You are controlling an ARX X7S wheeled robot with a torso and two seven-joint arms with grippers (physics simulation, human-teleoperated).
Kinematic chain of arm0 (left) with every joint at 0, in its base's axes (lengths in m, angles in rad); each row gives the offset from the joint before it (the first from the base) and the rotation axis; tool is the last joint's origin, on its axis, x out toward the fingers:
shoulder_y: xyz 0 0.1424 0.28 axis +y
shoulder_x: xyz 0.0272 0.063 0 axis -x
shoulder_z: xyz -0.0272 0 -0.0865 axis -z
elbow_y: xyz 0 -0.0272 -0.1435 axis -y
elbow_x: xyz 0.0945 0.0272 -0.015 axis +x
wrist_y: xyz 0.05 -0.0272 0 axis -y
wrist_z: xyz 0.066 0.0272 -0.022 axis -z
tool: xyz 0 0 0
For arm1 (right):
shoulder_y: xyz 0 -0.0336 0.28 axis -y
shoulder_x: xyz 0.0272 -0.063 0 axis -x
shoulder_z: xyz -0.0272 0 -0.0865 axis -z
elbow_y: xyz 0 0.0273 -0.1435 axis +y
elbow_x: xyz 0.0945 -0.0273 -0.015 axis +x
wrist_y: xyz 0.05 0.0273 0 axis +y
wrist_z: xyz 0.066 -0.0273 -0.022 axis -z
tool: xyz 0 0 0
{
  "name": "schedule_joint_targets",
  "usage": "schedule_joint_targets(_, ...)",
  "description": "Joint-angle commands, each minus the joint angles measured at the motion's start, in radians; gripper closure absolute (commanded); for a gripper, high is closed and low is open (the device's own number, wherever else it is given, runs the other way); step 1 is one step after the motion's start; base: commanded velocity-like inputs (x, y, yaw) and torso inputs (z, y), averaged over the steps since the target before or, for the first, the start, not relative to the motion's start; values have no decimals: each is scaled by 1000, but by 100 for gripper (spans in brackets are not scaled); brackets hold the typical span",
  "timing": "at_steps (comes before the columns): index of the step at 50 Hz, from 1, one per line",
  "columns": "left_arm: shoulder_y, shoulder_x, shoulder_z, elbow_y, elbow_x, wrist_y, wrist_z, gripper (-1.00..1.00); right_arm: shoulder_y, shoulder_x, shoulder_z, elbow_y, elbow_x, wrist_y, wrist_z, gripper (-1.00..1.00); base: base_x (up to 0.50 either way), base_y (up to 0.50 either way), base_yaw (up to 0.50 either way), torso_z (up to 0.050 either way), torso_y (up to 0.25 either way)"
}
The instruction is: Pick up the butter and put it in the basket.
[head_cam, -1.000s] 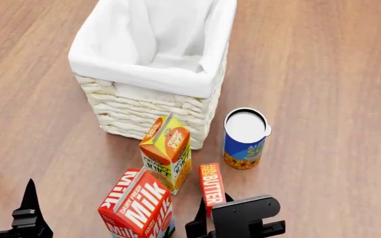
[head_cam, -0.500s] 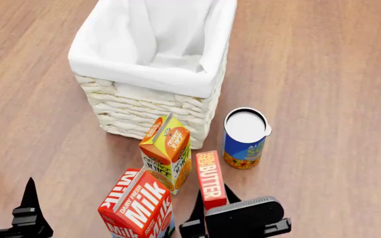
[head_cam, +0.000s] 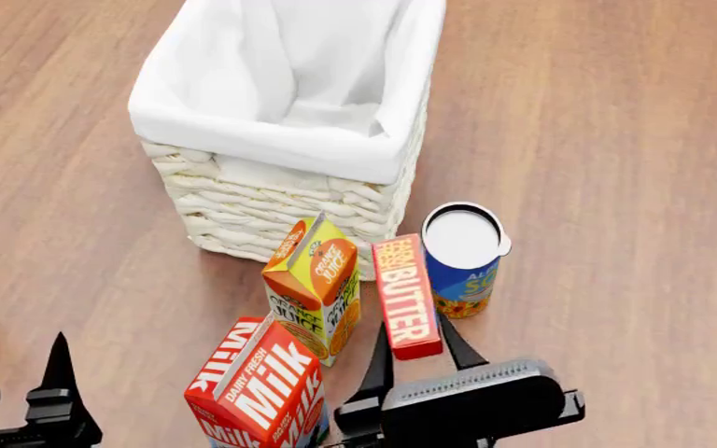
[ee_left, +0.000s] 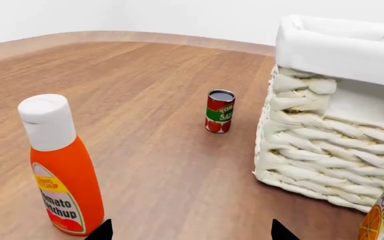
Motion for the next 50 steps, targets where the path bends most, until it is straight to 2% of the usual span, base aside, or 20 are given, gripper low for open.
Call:
schedule_joint_targets(1, -4, 0, 4, -7, 3, 4, -2, -100, 4, 43, 23, -216, -63, 129, 36, 100, 0, 0, 0, 0, 0)
schedule_joint_targets(19, -13, -2, 9, -24, 3, 12, 2, -100, 10, 109, 96, -438, -52, 344, 69, 100, 0, 0, 0, 1, 1)
schedule_joint_targets(33, -13, -5, 12, -19, 0, 12, -2, -100, 14, 141, 231, -530, 20, 447, 60, 100, 0, 0, 0, 0, 1)
schedule_joint_targets(41, -16, -1, 15, -22, -2, 13, -4, -100, 28, 159, 362, -508, 93, 478, 20, 100, 0, 0, 0, 1, 1)
schedule_joint_targets(50, -19, 0, 20, -30, 0, 17, -4, -100, 84, 164, 410, -490, 141, 538, -4, 100, 0, 0, 0, 0, 1)
